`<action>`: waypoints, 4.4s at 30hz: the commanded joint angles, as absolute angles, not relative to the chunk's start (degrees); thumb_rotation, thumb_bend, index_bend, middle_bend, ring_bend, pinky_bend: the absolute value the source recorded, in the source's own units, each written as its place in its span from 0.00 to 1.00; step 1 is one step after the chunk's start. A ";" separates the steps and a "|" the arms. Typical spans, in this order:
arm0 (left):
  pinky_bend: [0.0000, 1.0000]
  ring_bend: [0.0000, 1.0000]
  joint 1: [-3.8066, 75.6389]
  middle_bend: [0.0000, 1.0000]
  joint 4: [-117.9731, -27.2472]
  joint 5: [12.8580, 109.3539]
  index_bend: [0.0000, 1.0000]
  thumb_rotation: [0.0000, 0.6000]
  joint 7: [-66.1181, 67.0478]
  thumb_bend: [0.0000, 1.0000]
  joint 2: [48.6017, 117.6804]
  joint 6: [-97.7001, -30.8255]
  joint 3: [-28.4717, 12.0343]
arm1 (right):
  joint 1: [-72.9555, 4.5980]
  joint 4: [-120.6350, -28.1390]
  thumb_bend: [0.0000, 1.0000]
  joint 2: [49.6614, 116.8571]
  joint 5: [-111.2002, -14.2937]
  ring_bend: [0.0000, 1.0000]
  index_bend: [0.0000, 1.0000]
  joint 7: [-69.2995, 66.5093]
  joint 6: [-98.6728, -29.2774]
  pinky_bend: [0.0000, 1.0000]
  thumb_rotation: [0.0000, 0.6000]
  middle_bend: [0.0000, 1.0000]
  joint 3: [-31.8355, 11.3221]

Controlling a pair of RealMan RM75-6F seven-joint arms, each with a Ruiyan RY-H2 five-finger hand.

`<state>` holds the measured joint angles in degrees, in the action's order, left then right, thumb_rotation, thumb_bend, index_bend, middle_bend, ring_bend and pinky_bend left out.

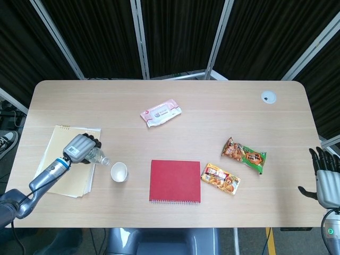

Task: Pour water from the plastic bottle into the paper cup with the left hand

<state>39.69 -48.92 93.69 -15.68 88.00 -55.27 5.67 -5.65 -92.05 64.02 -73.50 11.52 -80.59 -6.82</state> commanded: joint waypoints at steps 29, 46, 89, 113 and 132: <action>0.37 0.37 39.81 0.46 -53.03 93.00 0.60 1.00 1.96 0.38 86.75 -56.03 4.44 | -5.45 -92.32 0.00 63.67 -73.50 0.00 0.00 11.27 -80.78 0.00 1.00 0.00 -6.94; 0.37 0.37 39.96 0.46 -56.94 91.40 0.60 1.00 9.09 0.38 85.43 -55.55 3.12 | -5.45 -92.28 0.00 63.54 -73.36 0.00 0.00 10.96 -80.61 0.00 1.00 0.00 -7.04; 0.37 0.37 39.76 0.46 -56.55 94.14 0.60 1.00 -4.69 0.38 84.32 -60.31 3.77 | -5.48 -92.44 0.00 63.57 -72.80 0.00 0.00 11.80 -80.37 0.00 1.00 0.00 -7.05; 0.36 0.37 41.29 0.46 -54.79 82.55 0.60 1.00 -65.92 0.37 89.77 -57.21 -6.07 | -5.89 -91.96 0.00 64.25 -71.97 0.00 0.00 12.93 -79.45 0.00 1.00 0.00 -6.96; 0.36 0.37 42.74 0.46 -38.47 83.57 0.60 1.00 -76.69 0.37 101.55 -51.79 -5.23 | -6.28 -91.97 0.00 64.52 -71.25 0.00 0.00 13.85 -78.67 0.00 1.00 0.00 -6.92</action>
<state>42.54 -39.14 83.24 -76.38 100.91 -52.11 -5.50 -6.26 -91.98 64.51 -71.27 13.84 -78.69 -6.91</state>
